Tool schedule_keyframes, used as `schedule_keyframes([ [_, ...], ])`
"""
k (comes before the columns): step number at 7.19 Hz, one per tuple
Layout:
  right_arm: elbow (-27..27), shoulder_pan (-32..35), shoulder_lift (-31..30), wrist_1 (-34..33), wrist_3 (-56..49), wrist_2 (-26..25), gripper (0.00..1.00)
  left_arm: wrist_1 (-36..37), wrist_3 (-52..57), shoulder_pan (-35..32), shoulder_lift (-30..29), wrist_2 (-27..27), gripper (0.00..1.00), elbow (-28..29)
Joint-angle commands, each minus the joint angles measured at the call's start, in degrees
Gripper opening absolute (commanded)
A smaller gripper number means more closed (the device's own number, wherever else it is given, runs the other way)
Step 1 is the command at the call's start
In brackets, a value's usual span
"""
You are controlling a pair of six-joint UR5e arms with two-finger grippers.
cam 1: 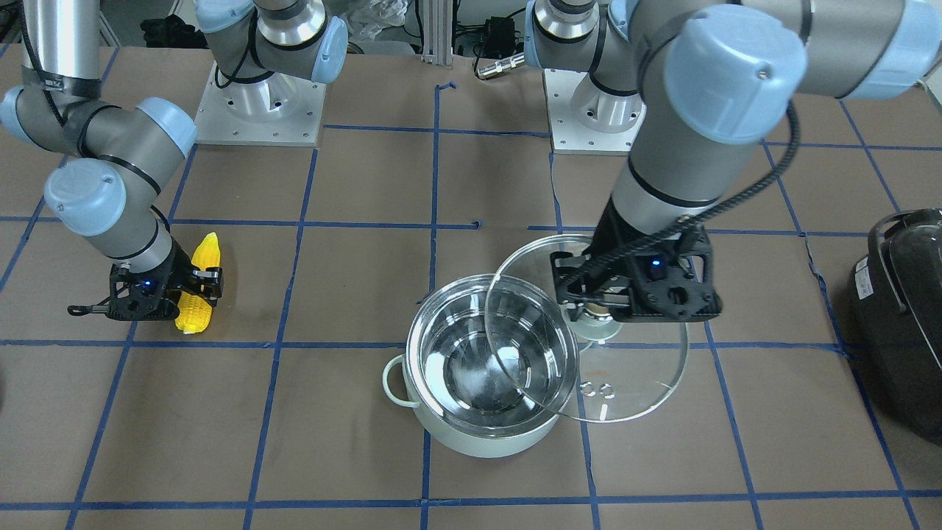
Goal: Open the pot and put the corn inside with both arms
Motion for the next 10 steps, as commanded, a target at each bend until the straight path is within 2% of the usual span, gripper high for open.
schedule_keyframes([
  [1,-1.9,0.0,-0.3,0.3,0.8,-0.2,0.0,0.0,12.3,13.0,0.9,-0.3,0.09,-5.2],
  [2,-5.1,0.3,-0.9,3.0,1.0,-0.7,0.0,5.4,15.6,16.8,0.8,-0.1,0.08,-9.5],
  [3,-10.1,1.5,-1.8,9.4,5.9,0.2,0.0,11.4,20.3,19.7,0.2,0.0,0.03,-14.7],
  [4,-15.1,6.0,-1.8,13.7,13.4,0.2,0.0,17.3,23.5,22.7,-0.7,-0.1,0.0,-19.0],
  [5,-19.4,13.8,-1.3,14.6,20.0,-0.3,0.0,20.4,24.6,24.0,-1.3,-0.1,0.0,-22.5],
  [6,-25.6,19.5,0.5,18.4,29.9,-0.1,0.0,24.2,25.7,24.2,-2.0,0.0,0.0,-24.2],
  [8,-44.9,29.4,8.2,32.5,38.0,-0.9,0.0,26.8,27.5,26.4,-3.9,-0.3,0.0,-25.5],
  [9,-52.4,33.0,12.3,35.8,42.1,-0.9,0.0,28.1,28.3,27.1,-4.8,-0.5,0.0,-25.5],
  [10,-56.9,35.7,15.4,35.9,45.6,-0.8,0.0,28.1,28.0,27.3,-5.3,-0.7,0.0,-25.7],
])
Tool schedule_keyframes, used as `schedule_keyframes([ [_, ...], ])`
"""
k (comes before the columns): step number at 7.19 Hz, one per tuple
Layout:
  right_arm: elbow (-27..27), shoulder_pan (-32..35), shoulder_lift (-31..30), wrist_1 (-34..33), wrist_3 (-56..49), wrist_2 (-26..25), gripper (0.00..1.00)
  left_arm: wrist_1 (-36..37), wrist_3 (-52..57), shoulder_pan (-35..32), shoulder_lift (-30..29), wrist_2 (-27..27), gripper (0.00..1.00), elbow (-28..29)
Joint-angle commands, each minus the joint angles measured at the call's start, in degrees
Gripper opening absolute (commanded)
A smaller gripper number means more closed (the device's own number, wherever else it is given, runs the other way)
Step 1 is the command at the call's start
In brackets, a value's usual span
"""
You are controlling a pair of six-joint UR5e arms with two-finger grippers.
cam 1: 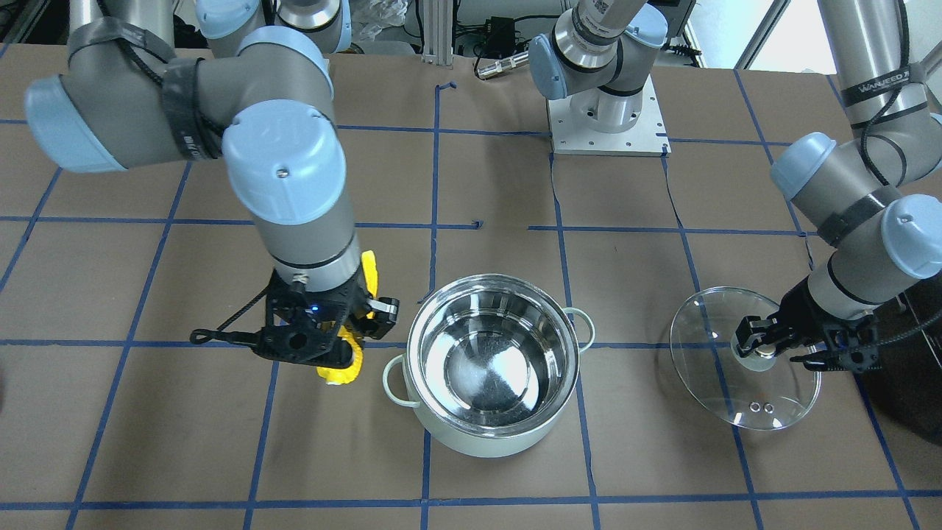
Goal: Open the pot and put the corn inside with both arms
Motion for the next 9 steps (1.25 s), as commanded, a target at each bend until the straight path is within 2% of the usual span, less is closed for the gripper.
schedule_keyframes([
  [1,-10.1,6.0,6.8,1.8,8.0,0.2,0.0,1.1,-0.3,0.5,-1.2,-0.3,0.0,-1.8],
  [2,-11.9,8.0,8.6,0.8,11.5,0.7,0.0,3.7,-0.3,0.5,-1.2,-0.4,0.0,-3.5],
  [5,-12.3,11.9,13.2,-3.6,12.3,1.0,0.0,4.5,-0.3,0.5,-1.3,-0.4,0.0,-3.7],
  [6,-11.9,12.1,13.7,-3.7,12.1,1.0,0.03,4.3,-0.6,0.4,-1.3,-0.4,0.0,-3.7],
  [7,-10.6,12.0,13.6,-3.8,11.8,1.0,0.18,4.1,-0.9,0.1,-1.0,-0.4,0.0,-3.7],
  [9,-5.9,12.1,13.4,-8.6,11.3,0.9,0.19,4.0,-0.4,0.1,-1.1,-0.4,0.0,-3.7],
])
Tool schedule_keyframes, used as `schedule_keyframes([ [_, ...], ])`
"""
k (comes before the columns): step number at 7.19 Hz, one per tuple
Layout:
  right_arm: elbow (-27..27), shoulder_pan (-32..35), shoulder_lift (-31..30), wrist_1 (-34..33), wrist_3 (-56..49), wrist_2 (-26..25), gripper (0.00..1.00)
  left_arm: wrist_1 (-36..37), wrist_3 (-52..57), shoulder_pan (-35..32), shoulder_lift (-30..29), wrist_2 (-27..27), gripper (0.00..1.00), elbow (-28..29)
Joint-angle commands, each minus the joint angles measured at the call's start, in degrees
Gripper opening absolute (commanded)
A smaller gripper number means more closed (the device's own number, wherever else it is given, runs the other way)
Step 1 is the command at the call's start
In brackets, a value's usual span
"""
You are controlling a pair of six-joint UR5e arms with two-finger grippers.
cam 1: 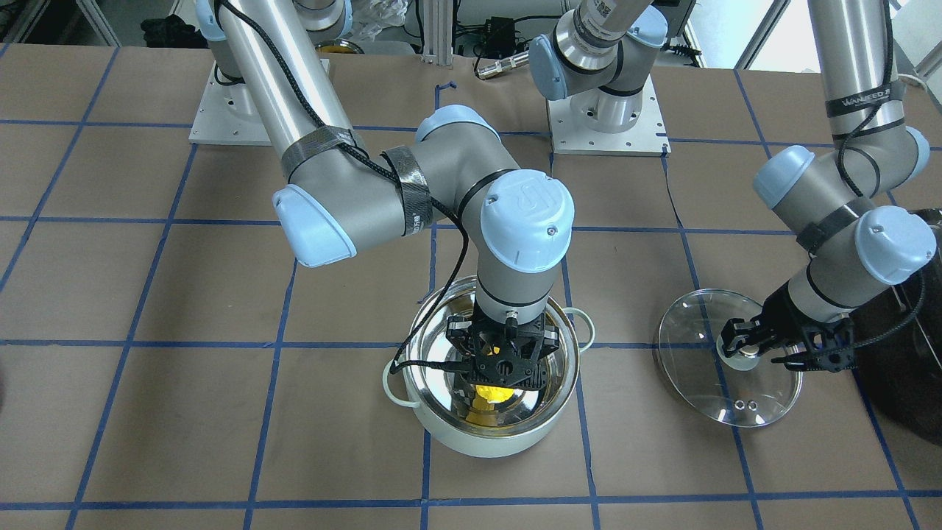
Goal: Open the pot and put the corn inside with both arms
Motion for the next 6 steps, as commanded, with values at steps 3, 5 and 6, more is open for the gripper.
schedule_keyframes([
  [3,3.6,0.0,0.1,-4.7,0.7,-0.1,1.0,-0.3,0.2,0.0,-0.3,0.0,0.0,0.0],
  [5,3.3,-0.1,-0.9,-4.6,0.3,0.0,1.0,-0.3,0.3,-0.1,-0.4,0.2,0.16,-0.1],
  [6,2.8,-0.1,-1.1,-4.6,0.0,0.0,1.0,-0.3,0.3,-0.1,-0.4,0.2,0.23,-0.1],
])
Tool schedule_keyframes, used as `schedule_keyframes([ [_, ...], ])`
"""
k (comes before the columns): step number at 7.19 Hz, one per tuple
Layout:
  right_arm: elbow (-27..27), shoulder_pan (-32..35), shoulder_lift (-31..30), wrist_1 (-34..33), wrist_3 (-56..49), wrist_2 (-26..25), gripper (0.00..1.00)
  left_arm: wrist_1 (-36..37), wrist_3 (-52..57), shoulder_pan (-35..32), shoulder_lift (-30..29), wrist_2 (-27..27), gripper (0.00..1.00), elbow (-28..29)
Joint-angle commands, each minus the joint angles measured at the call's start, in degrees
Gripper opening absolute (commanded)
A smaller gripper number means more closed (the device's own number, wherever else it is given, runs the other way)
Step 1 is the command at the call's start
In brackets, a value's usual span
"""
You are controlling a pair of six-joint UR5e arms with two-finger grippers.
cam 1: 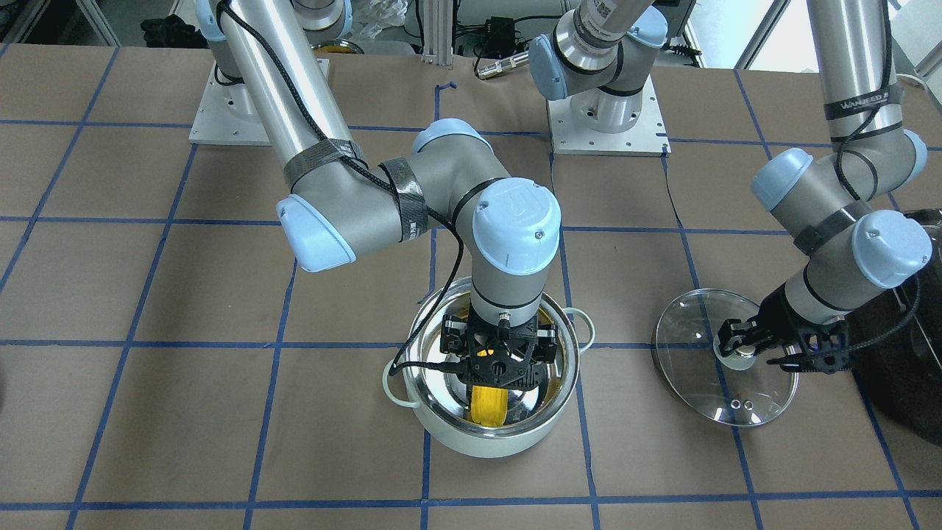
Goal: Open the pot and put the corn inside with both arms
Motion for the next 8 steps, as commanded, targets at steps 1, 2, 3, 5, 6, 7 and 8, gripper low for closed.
schedule_keyframes([
  [1,-0.3,-0.2,-1.9,0.4,-0.9,0.0,1.0,0.0,0.0,0.0,0.0,0.0,0.26,-0.1],
  [2,-0.3,-1.2,-4.0,2.2,-1.5,0.0,1.0,0.0,-0.1,0.0,-0.1,-0.1,0.28,-0.1],
  [3,0.0,-2.2,-6.8,5.2,-1.5,-0.2,1.0,0.1,0.0,-0.1,-0.1,-0.1,0.28,-0.1],
  [5,1.0,-8.3,-12.8,12.9,-2.7,-0.4,1.0,0.1,0.0,-0.2,-0.1,-0.1,0.28,-0.1],
  [6,4.0,-13.2,-16.0,14.2,-5.0,0.0,1.0,0.1,0.0,-0.3,0.0,-0.1,0.28,-0.1],
  [7,8.8,-17.0,-20.4,14.2,-12.2,-0.2,1.0,0.1,-0.1,-0.3,0.0,0.0,0.35,-0.3],
  [8,14.4,-20.2,-24.8,14.2,-17.4,-0.8,1.0,0.1,0.0,-0.3,0.0,0.1,0.66,-0.5],
])
